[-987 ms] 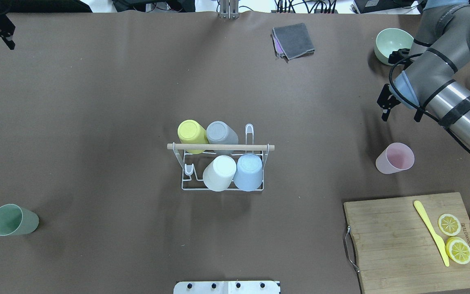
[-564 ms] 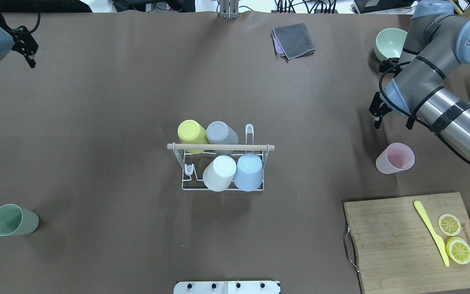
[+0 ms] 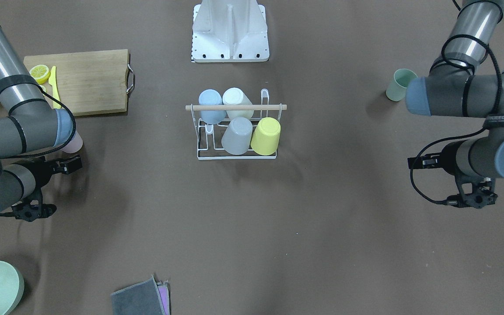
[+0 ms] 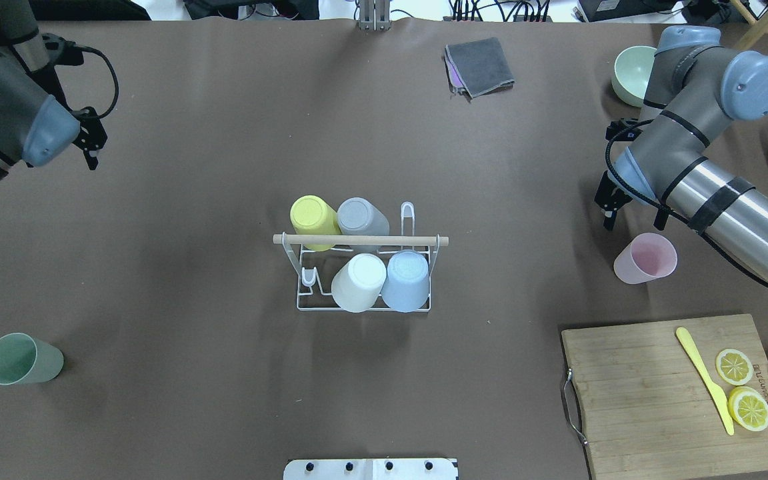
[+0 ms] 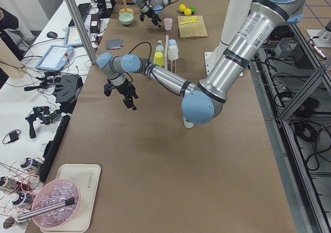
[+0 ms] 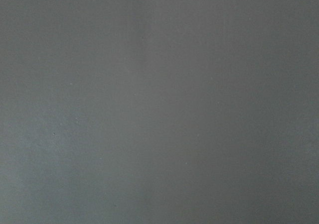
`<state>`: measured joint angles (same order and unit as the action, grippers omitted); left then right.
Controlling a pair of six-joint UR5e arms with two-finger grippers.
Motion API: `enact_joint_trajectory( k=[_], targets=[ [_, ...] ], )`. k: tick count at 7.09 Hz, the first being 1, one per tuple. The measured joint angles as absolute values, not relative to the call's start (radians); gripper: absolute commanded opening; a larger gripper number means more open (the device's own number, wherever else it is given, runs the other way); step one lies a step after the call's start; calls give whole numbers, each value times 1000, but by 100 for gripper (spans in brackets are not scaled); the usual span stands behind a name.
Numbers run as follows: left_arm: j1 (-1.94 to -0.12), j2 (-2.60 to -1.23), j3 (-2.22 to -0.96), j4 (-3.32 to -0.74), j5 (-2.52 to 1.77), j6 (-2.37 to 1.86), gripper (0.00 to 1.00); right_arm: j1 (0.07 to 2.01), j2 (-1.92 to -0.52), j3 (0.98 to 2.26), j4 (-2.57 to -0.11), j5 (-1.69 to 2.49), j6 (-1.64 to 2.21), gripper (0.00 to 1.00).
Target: Place cup on cup holder
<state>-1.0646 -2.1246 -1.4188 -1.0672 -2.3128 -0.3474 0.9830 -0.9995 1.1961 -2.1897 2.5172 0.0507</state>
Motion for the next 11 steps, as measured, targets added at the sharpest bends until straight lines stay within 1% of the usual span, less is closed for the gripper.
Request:
enact_joint_trajectory(
  k=[2,4,7,11],
  targets=[
    [-1007,-2103,-1443,-1028,-2313,-339,98,966,-1000,1191,-2208,2521,46,99],
    [-968,-2090,-1522,-939,-2311,-334,98,955,-1001,1191,-2232,2523,37,98],
    [-958,-1989,-1634,-892,-2310,-317,98,954,-1001,1194,-2317,2524,-41,97],
    [-953,-1875,-1670,-899,-2312,-270,98,937,-1011,1192,-2327,2532,-51,95]
  ],
)
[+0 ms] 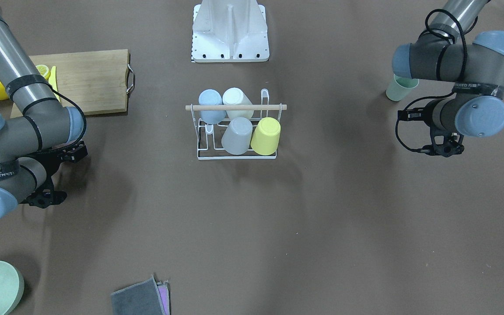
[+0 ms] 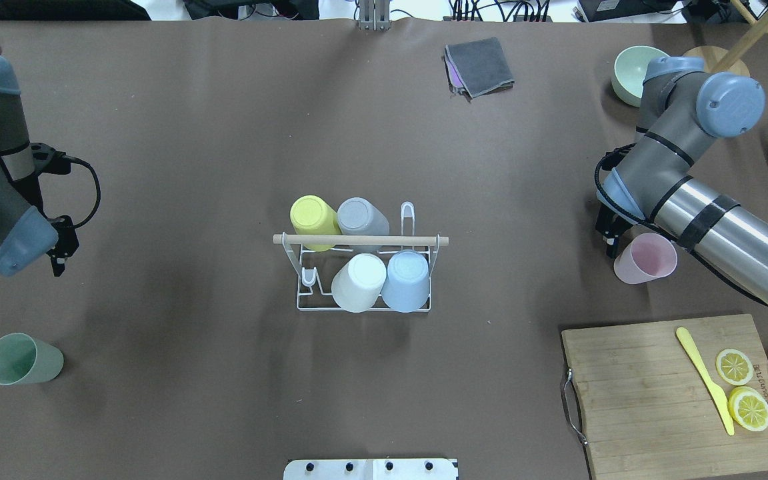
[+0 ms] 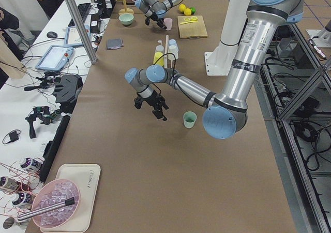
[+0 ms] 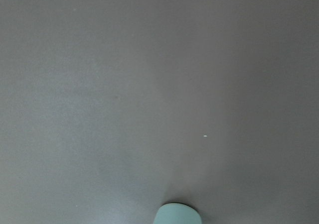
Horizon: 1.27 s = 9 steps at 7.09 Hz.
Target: Place cup on cup holder
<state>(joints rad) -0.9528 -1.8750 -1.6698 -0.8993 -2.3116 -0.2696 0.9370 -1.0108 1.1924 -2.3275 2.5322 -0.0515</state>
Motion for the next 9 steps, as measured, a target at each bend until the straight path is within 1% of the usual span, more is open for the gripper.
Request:
enact_joint_trajectory(
  k=[2,4,5,6,8,9],
  targets=[
    [-937,-1852,-1668,-906,-2312,-263,98,929,-1013,1189,-2330,2536,-51,92],
    [-925,-1845,-1670,-912,-2316,-260,98,924,-1013,1185,-2344,2538,-51,92],
    [-921,-1844,-1672,-917,-2323,-255,98,923,-1014,1184,-2349,2539,-52,88],
    [-918,-1844,-1673,-922,-2340,-250,98,921,-1014,1183,-2352,2540,-52,76],
    [-917,-1841,-1673,-929,-2376,-245,98,919,-1014,1183,-2360,2542,-52,40],
    [-914,-1836,-1671,-930,-2385,-241,98,919,-1014,1183,-2364,2543,-52,30]
  ],
)
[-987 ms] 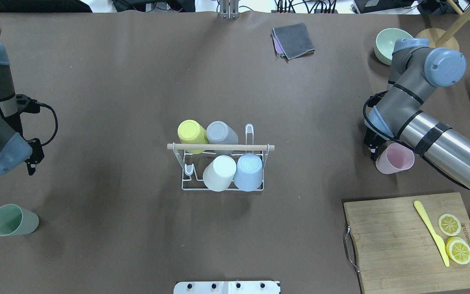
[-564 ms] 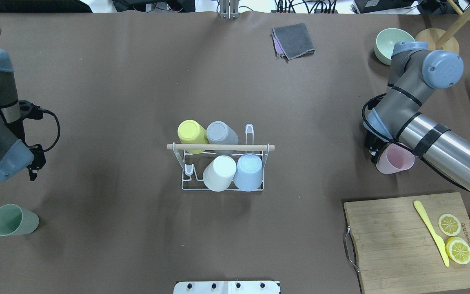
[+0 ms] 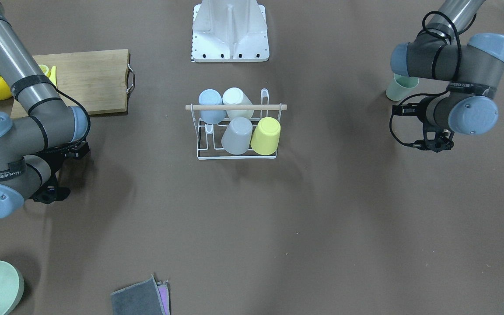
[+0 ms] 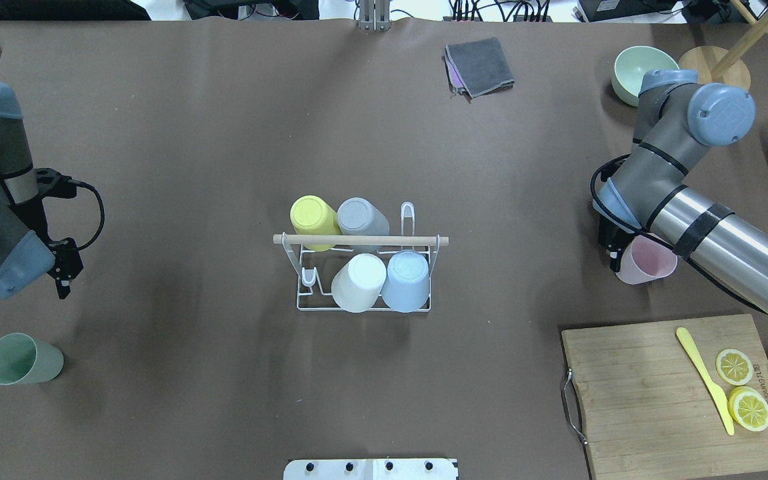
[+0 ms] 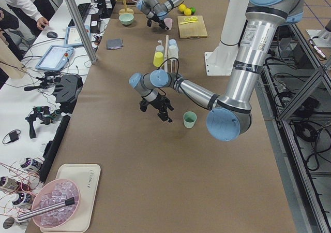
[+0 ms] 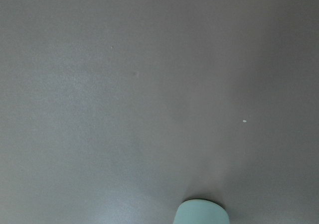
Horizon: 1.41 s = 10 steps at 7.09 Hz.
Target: Place cup on cup holder
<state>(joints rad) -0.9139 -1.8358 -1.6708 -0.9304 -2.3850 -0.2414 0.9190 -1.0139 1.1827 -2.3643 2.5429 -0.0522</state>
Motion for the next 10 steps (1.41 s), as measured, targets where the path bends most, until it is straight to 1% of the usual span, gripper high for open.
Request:
enact_joint_trajectory(
  k=[1,4,6,8,10],
  targets=[
    [-905,-1832,-1668,-932,-2389,-238,98,919,-1014,1183,-2366,2544,-52,27],
    [-875,-1815,-1661,-941,-2391,-236,98,931,-1012,1191,-2366,2549,-53,28],
    [-862,-1791,-1659,-954,-2391,-237,98,986,-1011,1218,-2364,2551,-78,28],
    [-847,-1785,-1659,-957,-2392,-240,98,1070,-1018,1268,-2363,2551,-120,28],
    [-830,-1784,-1658,-957,-2402,-246,98,1149,-1028,1362,-2358,2551,-142,27]
  ],
)
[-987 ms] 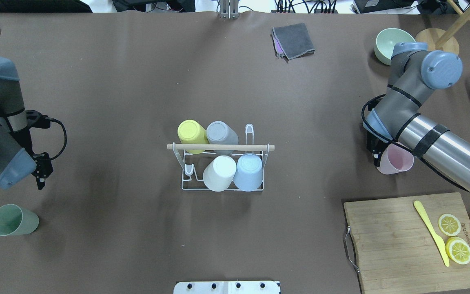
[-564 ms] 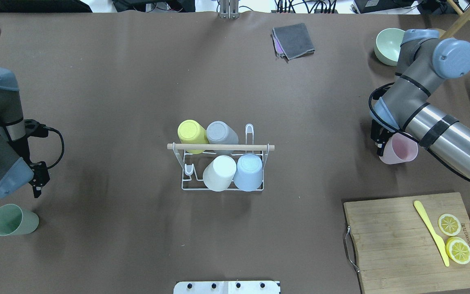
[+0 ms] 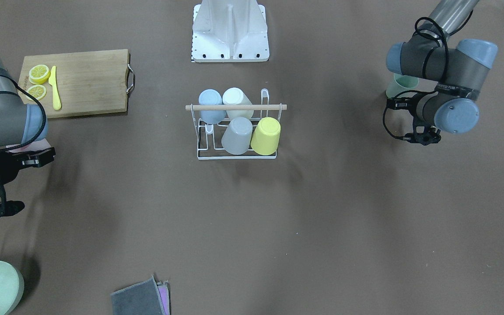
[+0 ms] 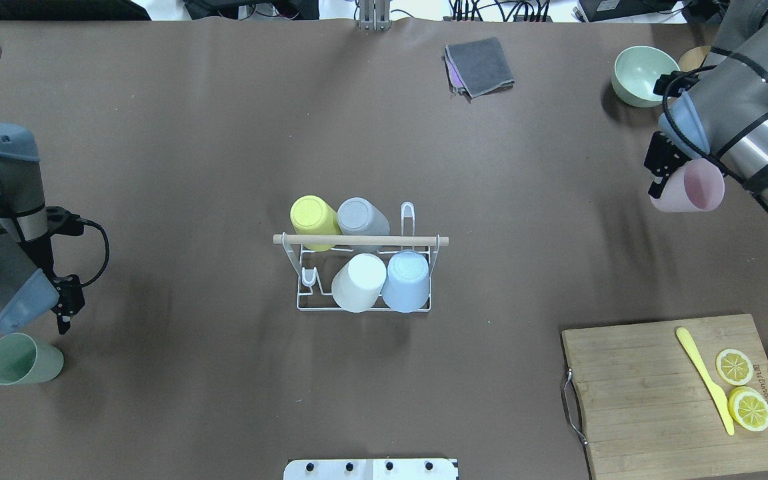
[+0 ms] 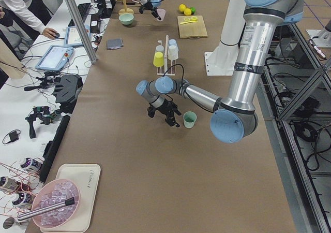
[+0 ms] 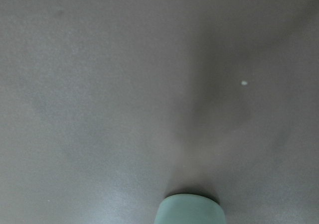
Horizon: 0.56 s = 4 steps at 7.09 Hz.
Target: Place cup on cup holder
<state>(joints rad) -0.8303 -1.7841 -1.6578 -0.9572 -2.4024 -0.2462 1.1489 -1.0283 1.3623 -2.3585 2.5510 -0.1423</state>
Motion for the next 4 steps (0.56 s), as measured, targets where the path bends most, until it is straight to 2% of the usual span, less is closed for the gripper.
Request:
enact_joint_trajectory(
  k=[4],
  targets=[
    [-788,-1772,-1648,-957,-2422,-251,98,1227,-1102,1540,-2310,2574,-188,28]
  ],
)
